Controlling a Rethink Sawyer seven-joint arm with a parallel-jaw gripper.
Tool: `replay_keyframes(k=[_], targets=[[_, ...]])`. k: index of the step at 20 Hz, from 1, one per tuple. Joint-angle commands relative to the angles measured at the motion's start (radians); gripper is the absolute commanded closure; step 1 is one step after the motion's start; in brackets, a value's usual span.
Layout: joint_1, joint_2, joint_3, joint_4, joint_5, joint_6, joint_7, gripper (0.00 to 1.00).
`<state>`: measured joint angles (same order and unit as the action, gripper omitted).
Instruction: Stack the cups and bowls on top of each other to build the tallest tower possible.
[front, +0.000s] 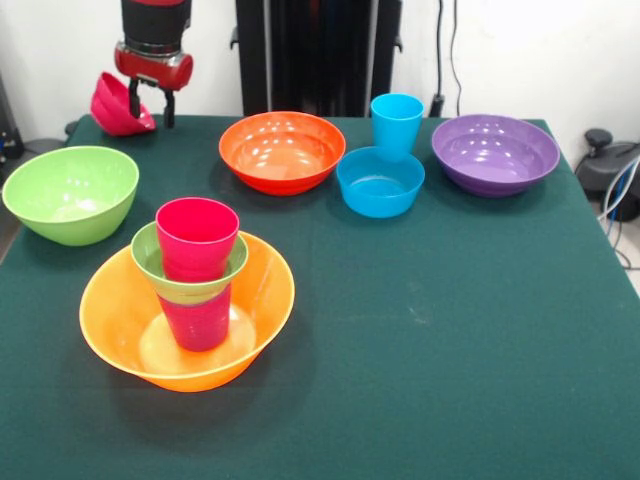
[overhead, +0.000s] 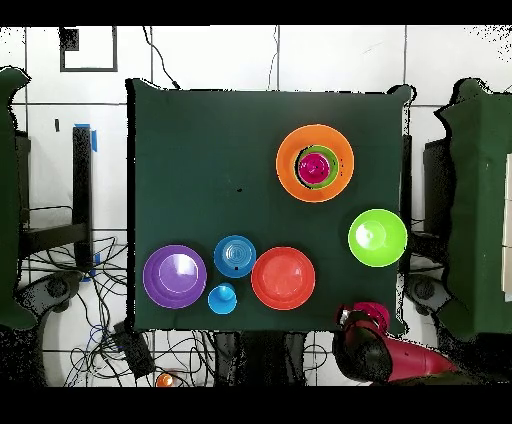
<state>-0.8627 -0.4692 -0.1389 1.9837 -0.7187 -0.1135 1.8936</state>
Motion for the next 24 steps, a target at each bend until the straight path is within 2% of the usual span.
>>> replay_keyframes(k=[1,17,18,24], targets=[[0.032,0.008,0.076,-0.074,-0.015,0.100,0.029,0.00],[0.017,0.002,0.094,-0.069,-0.016,0.102,0.027,0.00],[0.019,0.004,0.090,-0.069,-0.012,0.103,0.031,1.00],[0.042,0.006,0.065,-0.077,-0.013,0.074,0.043,1.00]])
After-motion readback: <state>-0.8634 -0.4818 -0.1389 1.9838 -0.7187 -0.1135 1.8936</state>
